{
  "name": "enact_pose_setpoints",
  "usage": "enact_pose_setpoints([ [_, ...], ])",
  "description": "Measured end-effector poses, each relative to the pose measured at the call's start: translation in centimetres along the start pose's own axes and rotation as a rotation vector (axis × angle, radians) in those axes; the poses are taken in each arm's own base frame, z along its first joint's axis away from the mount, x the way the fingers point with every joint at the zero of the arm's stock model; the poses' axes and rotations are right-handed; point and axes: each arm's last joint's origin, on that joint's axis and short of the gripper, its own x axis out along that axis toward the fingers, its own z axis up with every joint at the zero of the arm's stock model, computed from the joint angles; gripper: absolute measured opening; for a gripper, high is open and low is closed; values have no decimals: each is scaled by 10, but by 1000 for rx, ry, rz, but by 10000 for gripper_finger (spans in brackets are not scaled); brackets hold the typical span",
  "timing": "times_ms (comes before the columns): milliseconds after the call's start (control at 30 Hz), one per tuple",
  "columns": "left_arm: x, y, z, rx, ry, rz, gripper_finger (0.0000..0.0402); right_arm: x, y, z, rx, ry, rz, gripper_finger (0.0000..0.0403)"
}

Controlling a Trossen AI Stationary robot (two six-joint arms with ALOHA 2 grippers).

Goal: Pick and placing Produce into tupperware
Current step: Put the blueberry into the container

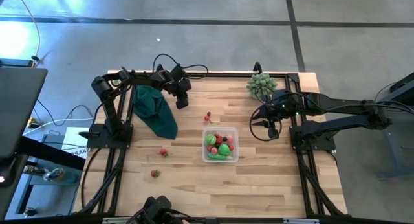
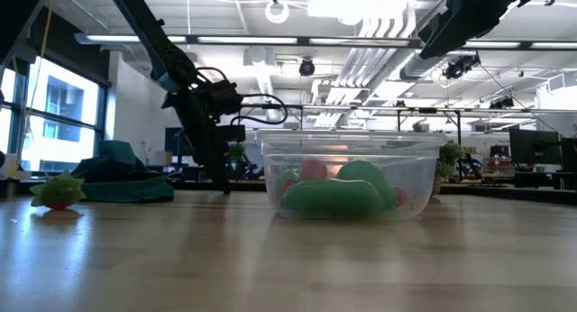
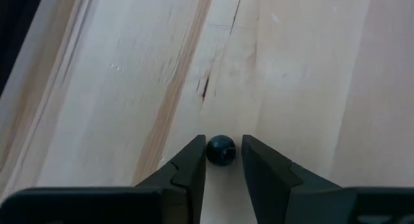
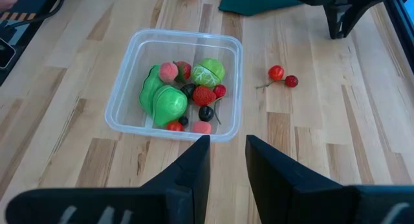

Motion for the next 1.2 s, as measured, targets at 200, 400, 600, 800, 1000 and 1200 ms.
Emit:
enact_pose_setpoints([
  [200, 0, 0, 0, 0, 0, 0, 73, 0, 0, 0, 0, 0, 0, 89],
  [400, 0, 0, 0, -4, 0, 0, 63, 0, 0, 0, 0, 0, 0, 89],
  [600, 0, 0, 1, -6, -15, -5, 61, 0, 0, 0, 0, 0, 0, 89],
  [800, -10, 0, 6, 7, -57, 7, 61, 0, 0, 0, 0, 0, 0, 89],
  [1000, -34, -1, 17, 29, -161, 11, 60, 0, 0, 0, 0, 0, 0, 89],
  [1200, -70, -7, 35, 103, -360, 0, 60, 0, 0, 0, 0, 0, 0, 89],
])
